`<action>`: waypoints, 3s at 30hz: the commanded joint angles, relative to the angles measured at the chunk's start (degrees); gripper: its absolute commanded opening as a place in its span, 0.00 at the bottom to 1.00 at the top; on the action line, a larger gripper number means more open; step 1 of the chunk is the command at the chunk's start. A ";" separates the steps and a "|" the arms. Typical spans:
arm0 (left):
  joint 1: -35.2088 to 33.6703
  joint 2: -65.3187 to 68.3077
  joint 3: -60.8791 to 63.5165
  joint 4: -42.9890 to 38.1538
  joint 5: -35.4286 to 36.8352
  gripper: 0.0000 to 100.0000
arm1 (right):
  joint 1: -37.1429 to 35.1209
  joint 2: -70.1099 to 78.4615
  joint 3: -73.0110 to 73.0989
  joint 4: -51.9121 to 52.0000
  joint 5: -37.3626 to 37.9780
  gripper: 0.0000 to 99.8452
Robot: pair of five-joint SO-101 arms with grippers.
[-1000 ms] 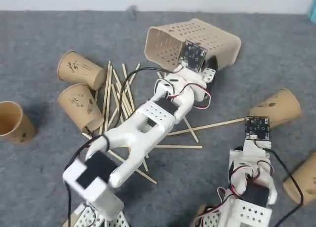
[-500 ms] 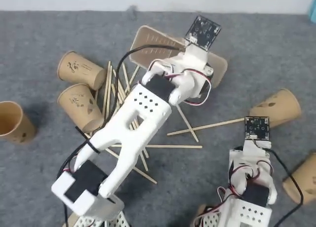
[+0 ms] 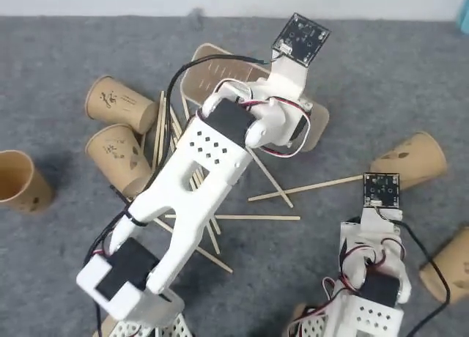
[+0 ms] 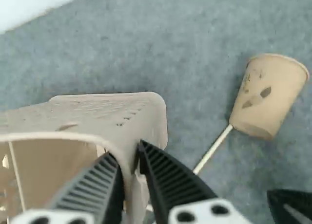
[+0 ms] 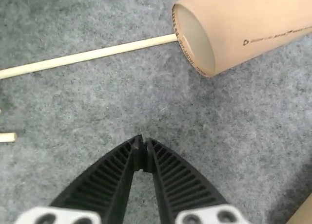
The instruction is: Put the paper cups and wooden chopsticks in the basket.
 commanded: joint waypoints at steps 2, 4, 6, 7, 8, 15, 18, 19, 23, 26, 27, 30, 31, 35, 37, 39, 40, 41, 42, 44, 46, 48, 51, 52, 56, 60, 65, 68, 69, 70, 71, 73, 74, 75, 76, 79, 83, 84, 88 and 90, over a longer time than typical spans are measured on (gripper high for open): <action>-0.44 -4.40 -5.41 2.90 -7.12 0.01 | 0.75 -0.48 -0.88 0.40 0.53 0.01; -0.53 -4.40 -5.93 3.16 -9.32 0.01 | 0.75 -0.48 -0.88 0.40 0.53 0.01; -0.53 -4.48 -6.11 3.34 -6.42 0.01 | 0.75 -0.48 -0.88 0.40 0.53 0.01; -0.53 -4.48 -6.11 3.69 -5.01 0.01 | 0.75 -0.48 -0.88 0.40 0.53 0.01; -0.53 -4.48 -6.11 4.04 -3.96 0.01 | 0.75 -0.48 -0.88 0.40 0.53 0.01; -1.93 1.14 -7.87 2.64 -2.20 0.01 | 0.48 -0.48 -0.79 0.40 3.08 0.01; -3.25 8.09 -12.09 1.93 -2.64 0.01 | 0.48 -0.48 -0.79 0.40 3.16 0.01; -3.78 10.20 -13.85 1.85 -2.64 0.02 | 0.48 -0.48 -0.79 0.40 3.16 0.01; -4.66 17.76 -21.85 2.46 -2.73 0.14 | 0.48 -0.48 -0.79 0.40 3.25 0.01; -4.66 20.66 -26.15 2.46 -2.73 0.28 | 0.48 -0.48 -0.79 0.40 3.25 0.01; -4.66 21.27 -26.95 2.46 -2.73 0.32 | 0.48 -0.48 -0.79 0.40 3.25 0.01; -4.66 21.45 -27.91 2.46 -2.73 0.40 | 0.48 -0.48 -0.79 0.40 3.25 0.01; -4.66 21.45 -28.00 2.46 -2.73 0.41 | 0.40 -0.48 -0.79 0.40 3.25 0.01; -4.75 21.36 -28.88 3.87 -2.73 0.41 | 0.40 -0.48 -0.79 0.40 3.25 0.01; -4.75 21.36 -30.81 7.30 -2.81 0.41 | 0.40 -0.48 -0.79 0.40 3.25 0.01; -4.66 21.45 -33.19 11.69 -4.75 0.41 | 0.40 -0.48 -0.79 0.40 3.25 0.01; -4.48 21.71 -34.42 13.71 -6.77 0.41 | 0.40 -0.48 -0.79 0.40 3.25 0.01; -3.87 21.98 -35.47 15.65 -9.32 0.41 | 0.40 -0.48 -0.79 0.40 3.25 0.01; -3.34 22.07 -36.00 17.32 -12.13 0.41 | 0.40 -0.48 -0.79 0.40 3.25 0.01; -2.02 22.15 -35.21 19.60 -17.76 0.41 | 0.40 -0.48 -0.79 0.40 3.25 0.01; -0.70 22.15 -32.57 20.75 -21.98 0.41 | 0.40 -0.48 -0.79 0.40 3.25 0.01; 0.18 22.15 -28.44 20.57 -25.14 0.41 | 0.40 -0.48 -0.79 0.40 3.25 0.01; 0.35 22.15 -22.20 16.79 -27.43 0.41 | 0.57 -0.48 -0.79 0.40 3.25 0.01; 0.26 22.15 -20.35 14.95 -27.25 0.40 | 0.57 -0.48 -0.79 0.40 3.25 0.01; 0.35 22.15 -16.13 8.97 -27.16 0.40 | 0.57 -0.48 -0.79 0.40 3.25 0.01; 2.02 21.54 -16.22 7.12 -23.38 0.37 | 0.48 -0.48 -0.79 0.48 3.25 0.01; 3.60 22.07 -21.67 4.22 -14.42 0.10 | 0.40 -0.48 -0.79 0.48 3.25 0.01; 3.69 22.15 -25.45 4.48 -9.93 0.03 | 0.40 -0.48 -0.79 0.48 3.25 0.01; 3.69 22.15 -26.51 4.84 -7.91 0.04 | 0.40 -0.48 -0.79 0.48 3.25 0.01; 3.60 22.15 -27.30 4.92 -5.89 0.03 | 0.40 -0.48 -0.79 0.48 3.25 0.01; 3.43 22.15 -27.91 4.92 -3.87 0.01 | 0.40 -0.48 -0.79 0.48 3.25 0.01; 3.25 22.15 -28.88 5.01 -0.26 0.01 | 0.40 -0.48 -0.79 0.48 3.25 0.01; 3.16 22.15 -29.23 5.01 1.14 0.01 | 0.40 -0.48 -0.79 0.48 3.25 0.01; 2.99 22.15 -29.58 4.92 2.46 0.01 | 0.40 -0.48 -0.79 0.48 3.25 0.01; 2.64 22.15 -30.02 4.84 3.78 0.01 | 0.40 -0.48 -0.79 0.48 3.25 0.01; 1.23 22.15 -31.60 4.75 8.70 0.01 | 0.40 -0.48 -0.79 0.48 3.25 0.01; -0.09 22.15 -32.66 5.19 10.64 0.01 | 0.40 -0.48 -0.79 0.48 3.25 0.01; -0.18 21.89 -32.66 5.19 9.76 0.01 | 0.40 -0.48 -0.79 0.48 3.25 0.01; 0.97 21.71 -34.15 7.74 2.73 0.01 | 0.40 -0.48 -0.79 0.48 3.25 0.01; 1.23 22.24 -36.44 10.46 1.85 0.01 | 0.40 -0.48 -0.79 0.48 3.25 0.01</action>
